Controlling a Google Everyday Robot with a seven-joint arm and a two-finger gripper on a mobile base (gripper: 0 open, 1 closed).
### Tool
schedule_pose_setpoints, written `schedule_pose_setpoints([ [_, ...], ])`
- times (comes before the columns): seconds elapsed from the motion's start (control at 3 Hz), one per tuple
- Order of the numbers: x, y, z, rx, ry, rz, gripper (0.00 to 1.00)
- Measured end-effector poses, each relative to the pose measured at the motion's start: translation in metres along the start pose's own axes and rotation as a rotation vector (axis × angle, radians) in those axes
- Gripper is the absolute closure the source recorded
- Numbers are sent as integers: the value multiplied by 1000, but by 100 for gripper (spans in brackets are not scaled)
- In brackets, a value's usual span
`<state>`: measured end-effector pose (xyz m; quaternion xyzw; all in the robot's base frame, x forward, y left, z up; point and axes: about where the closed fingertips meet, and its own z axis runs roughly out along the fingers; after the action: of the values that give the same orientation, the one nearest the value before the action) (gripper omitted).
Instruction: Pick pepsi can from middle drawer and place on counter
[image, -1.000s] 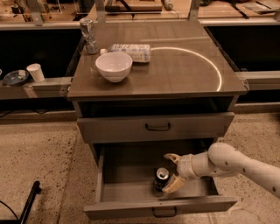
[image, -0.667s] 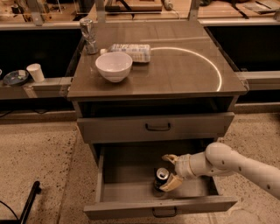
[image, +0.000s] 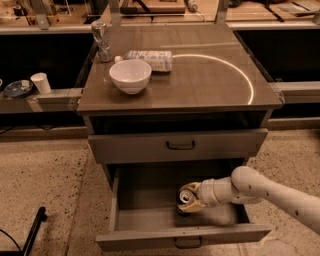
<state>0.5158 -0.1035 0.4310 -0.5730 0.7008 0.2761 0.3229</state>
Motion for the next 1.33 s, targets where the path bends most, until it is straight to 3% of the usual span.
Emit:
schedule_pose_setpoints([
  [0.33, 1, -3, -5, 13, -33, 6, 86],
  [0.67, -41, 15, -46, 27, -100, -52, 100],
  [1.0, -102, 37, -118, 54, -80, -133, 100],
  [1.33, -172, 31, -200, 69, 5, -225, 100],
])
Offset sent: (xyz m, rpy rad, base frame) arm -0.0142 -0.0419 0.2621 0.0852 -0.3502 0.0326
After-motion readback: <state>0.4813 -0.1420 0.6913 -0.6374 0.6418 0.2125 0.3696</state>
